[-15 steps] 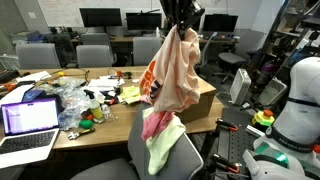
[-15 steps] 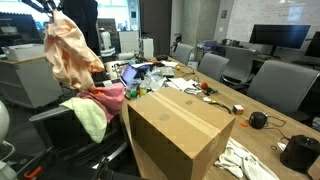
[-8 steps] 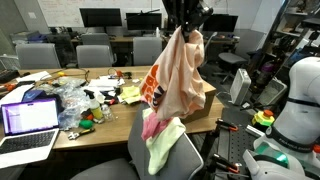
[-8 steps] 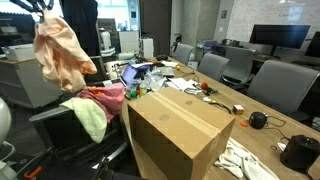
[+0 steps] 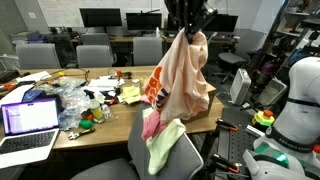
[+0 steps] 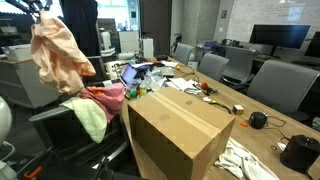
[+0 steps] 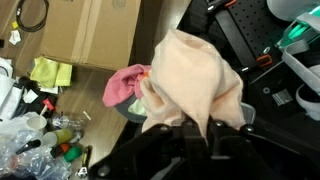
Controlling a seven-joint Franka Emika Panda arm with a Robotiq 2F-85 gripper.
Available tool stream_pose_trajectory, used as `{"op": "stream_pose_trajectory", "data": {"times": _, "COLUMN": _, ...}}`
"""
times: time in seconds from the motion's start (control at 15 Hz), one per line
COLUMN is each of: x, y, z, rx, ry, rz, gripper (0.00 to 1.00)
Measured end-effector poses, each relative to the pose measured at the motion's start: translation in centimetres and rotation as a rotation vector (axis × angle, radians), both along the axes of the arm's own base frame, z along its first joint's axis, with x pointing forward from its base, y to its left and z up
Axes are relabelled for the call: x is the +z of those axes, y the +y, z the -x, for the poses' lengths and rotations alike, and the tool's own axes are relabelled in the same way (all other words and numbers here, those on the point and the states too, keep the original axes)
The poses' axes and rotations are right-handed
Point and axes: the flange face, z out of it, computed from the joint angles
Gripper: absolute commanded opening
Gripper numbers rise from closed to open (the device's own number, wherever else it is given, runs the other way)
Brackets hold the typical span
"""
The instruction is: Put the green towel, the pink shirt and the peach shirt on the backrest of the chair respectively
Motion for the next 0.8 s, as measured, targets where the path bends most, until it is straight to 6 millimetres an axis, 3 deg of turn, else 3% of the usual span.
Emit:
{"op": "stream_pose_trajectory", "data": {"times": 0.13, "x": -0.05, "y": -0.06, "z": 0.07, "rx": -0.003, "ry": 0.006, "rz": 0.004, "gripper": 0.03}}
{"op": "stream_pose_trajectory", "data": {"times": 0.2, "x": -0.07, "y": -0.09, "z": 0.09, "rx": -0.004, "ry": 0.008, "rz": 0.005, "gripper": 0.33}}
{"op": "stream_pose_trajectory", "data": {"times": 0.33, "x": -0.11, "y": -0.12, "z": 0.12, "rx": -0.005, "ry": 0.012, "rz": 0.008, "gripper": 0.4}}
{"op": "stream_pose_trajectory", "data": {"times": 0.8, "x": -0.34, "y": -0.34, "z": 0.28, "rx": -0.014, "ry": 0.032, "rz": 0.023, "gripper": 0.92}}
